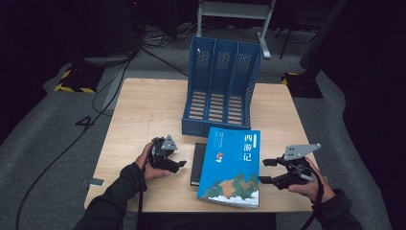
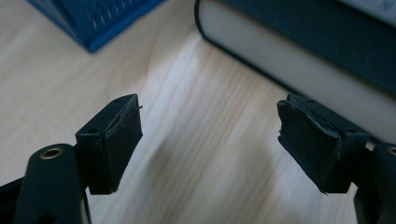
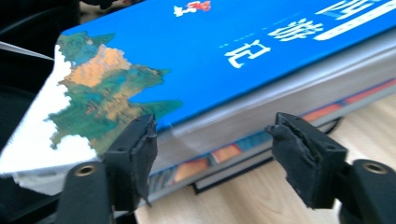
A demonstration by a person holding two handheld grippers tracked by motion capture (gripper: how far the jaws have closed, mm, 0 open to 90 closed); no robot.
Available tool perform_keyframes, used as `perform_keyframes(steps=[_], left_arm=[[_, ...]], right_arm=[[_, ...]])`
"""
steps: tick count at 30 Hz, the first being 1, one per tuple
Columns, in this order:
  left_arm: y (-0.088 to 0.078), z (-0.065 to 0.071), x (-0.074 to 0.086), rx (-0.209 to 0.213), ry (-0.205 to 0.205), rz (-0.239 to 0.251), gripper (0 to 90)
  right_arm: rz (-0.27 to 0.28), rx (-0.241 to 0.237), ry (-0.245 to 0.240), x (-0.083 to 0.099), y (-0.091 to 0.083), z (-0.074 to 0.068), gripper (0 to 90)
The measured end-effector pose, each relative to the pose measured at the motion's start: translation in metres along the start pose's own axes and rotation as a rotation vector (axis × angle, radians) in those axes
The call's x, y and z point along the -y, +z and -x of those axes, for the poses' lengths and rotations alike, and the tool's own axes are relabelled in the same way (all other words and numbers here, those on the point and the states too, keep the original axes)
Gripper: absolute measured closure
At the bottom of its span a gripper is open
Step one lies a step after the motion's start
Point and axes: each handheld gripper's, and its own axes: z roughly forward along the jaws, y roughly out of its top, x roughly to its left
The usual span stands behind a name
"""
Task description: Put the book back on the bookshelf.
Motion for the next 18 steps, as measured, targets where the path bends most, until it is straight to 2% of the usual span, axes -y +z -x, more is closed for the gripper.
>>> perform_keyframes(steps=[1,2,3,4,5,6,7,8,9,12,13,18], left_arm=[[0.000,0.001,-0.003,0.002,0.007,0.004,21.1],[0.000,0.001,-0.003,0.002,0.007,0.004,21.0],[0.003,0.002,-0.010,0.009,0.012,0.017,21.0],[0.003,0.002,-0.010,0.009,0.012,0.017,21.0],[0.005,0.004,-0.015,0.002,0.030,0.023,21.0],[0.007,0.006,-0.021,0.006,0.043,0.027,21.1],[0.007,0.006,-0.021,0.006,0.043,0.027,21.4],[0.007,0.005,-0.028,-0.005,0.049,0.050,21.2],[0.007,0.006,-0.032,-0.005,0.049,0.066,21.8],[0.007,0.006,-0.036,-0.001,0.061,0.071,22.0],[0.009,0.008,-0.039,0.000,0.069,0.070,22.0],[0.011,0.009,-0.044,0.006,0.081,0.081,22.0]], right_arm=[[-0.021,0.002,0.012,-0.001,0.003,0.002,28.1],[-0.025,-0.002,0.029,-0.001,0.004,0.003,26.1],[-0.020,-0.015,0.051,-0.001,0.004,0.006,25.4],[-0.020,-0.015,0.051,-0.001,0.004,0.006,25.4],[-0.020,-0.041,0.089,-0.001,0.006,0.011,23.4],[-0.015,-0.053,0.091,-0.002,0.007,0.012,23.4],[-0.015,-0.053,0.091,-0.002,0.007,0.012,23.4],[-0.020,-0.072,0.102,-0.005,0.011,0.015,23.5],[-0.032,-0.070,0.097,-0.006,0.012,0.015,23.2],[-0.063,-0.060,0.099,-0.013,0.017,0.016,22.4],[-0.081,-0.035,0.107,-0.018,0.018,0.018,22.4],[-0.091,-0.035,0.115,-0.019,0.019,0.020,22.7]])
